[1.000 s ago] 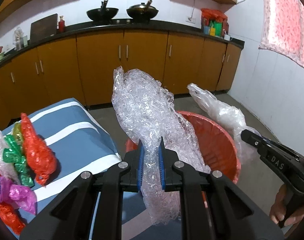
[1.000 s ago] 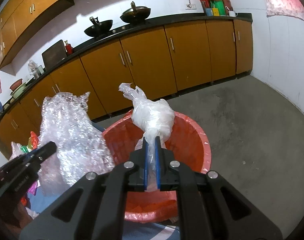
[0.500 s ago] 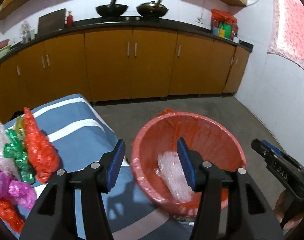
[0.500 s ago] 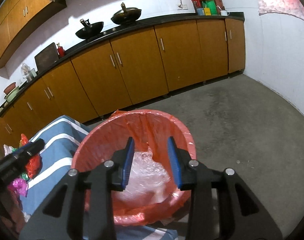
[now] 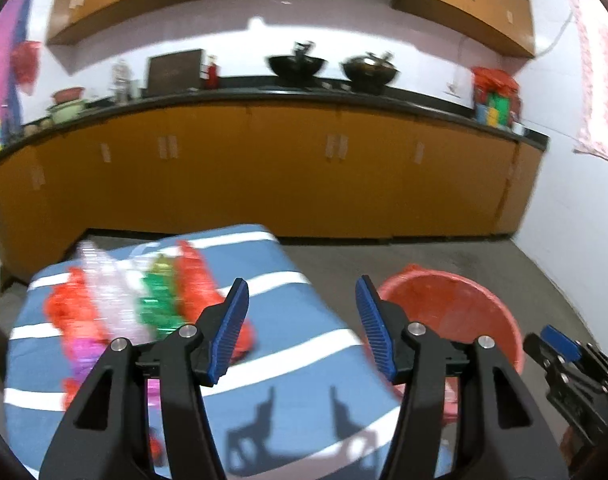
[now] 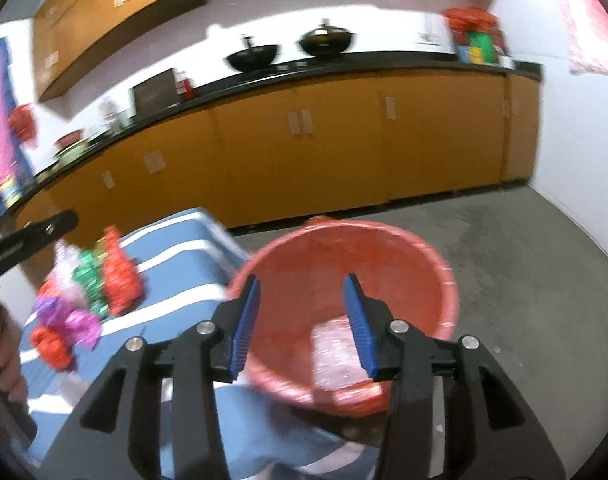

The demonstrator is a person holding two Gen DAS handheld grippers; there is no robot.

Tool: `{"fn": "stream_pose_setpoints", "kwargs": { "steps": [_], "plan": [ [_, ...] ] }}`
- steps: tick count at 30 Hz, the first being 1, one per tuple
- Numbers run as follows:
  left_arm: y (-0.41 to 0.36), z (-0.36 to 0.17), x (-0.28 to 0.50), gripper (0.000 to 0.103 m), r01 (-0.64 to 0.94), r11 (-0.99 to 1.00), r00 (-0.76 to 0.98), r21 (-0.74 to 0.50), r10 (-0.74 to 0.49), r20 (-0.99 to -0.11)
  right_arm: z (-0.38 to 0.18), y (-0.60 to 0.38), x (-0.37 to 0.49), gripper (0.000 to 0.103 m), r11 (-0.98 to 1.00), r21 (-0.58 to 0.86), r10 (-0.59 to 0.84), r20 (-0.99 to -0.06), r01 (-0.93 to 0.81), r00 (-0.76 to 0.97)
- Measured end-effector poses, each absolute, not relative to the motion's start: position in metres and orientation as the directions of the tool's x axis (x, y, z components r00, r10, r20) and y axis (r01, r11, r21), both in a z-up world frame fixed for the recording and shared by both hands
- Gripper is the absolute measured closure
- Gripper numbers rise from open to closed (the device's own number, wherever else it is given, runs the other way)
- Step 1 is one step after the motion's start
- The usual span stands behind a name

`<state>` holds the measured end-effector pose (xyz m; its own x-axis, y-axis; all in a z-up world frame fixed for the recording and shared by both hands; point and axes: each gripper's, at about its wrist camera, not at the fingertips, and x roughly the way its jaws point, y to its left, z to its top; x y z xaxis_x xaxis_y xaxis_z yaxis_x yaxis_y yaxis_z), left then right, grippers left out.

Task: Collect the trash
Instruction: 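Move both tools back toward the pile of bags on the table, then grasp the red bag with the left tool while the right tool grasps a small clear bag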

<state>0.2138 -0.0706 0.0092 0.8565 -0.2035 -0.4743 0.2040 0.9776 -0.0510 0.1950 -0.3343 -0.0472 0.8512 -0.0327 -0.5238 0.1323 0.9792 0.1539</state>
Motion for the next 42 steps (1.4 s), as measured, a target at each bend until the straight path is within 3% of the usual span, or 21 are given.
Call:
{"fn": "stream_pose_setpoints", "kwargs": {
  "steps": [12, 21, 26, 27, 28, 33, 42],
  "plan": [
    [0.072, -0.012, 0.175, 0.043, -0.111, 0.994, 0.881, 0.017, 0.106, -0.462, -0.058, -0.174, 0.171, 0.054, 0.958, 0.149, 0.287, -0.558, -0.247, 0.779],
    [0.164, -0.044, 0.158, 0.042, -0.294, 0.955, 0.819, 0.03, 0.268, -0.507, -0.092, -0.113, 0.175, 0.054, 0.932, 0.138, 0.345, -0.622, -0.335, 0.704],
    [0.184, -0.057, 0.157, 0.041, -0.318, 0.948, 0.806, -0.003, 0.269, -0.528, -0.114, -0.102, 0.193, 0.056, 0.938, 0.125, 0.319, -0.67, -0.323, 0.67],
    [0.185, -0.059, 0.157, 0.041, -0.317, 0.948, 0.805, -0.006, 0.266, -0.53, -0.117, -0.1, 0.196, 0.061, 0.938, 0.12, 0.316, -0.677, -0.324, 0.665],
    [0.185, -0.061, 0.159, 0.041, -0.313, 0.95, 0.806, -0.011, 0.259, -0.533, -0.12, -0.098, 0.198, 0.079, 0.938, 0.115, 0.315, -0.682, -0.328, 0.66],
    [0.18, -0.069, 0.156, 0.038, -0.277, 0.96, 0.815, -0.035, 0.215, -0.538, -0.122, -0.098, 0.211, 0.089, 0.949, 0.081, 0.274, -0.686, -0.304, 0.674],
    [0.14, -0.075, 0.163, 0.032, -0.131, 0.99, 0.832, -0.053, 0.081, -0.549, -0.102, -0.122, 0.235, 0.093, 0.984, 0.075, 0.173, -0.652, -0.164, 0.739]
  ]
}}
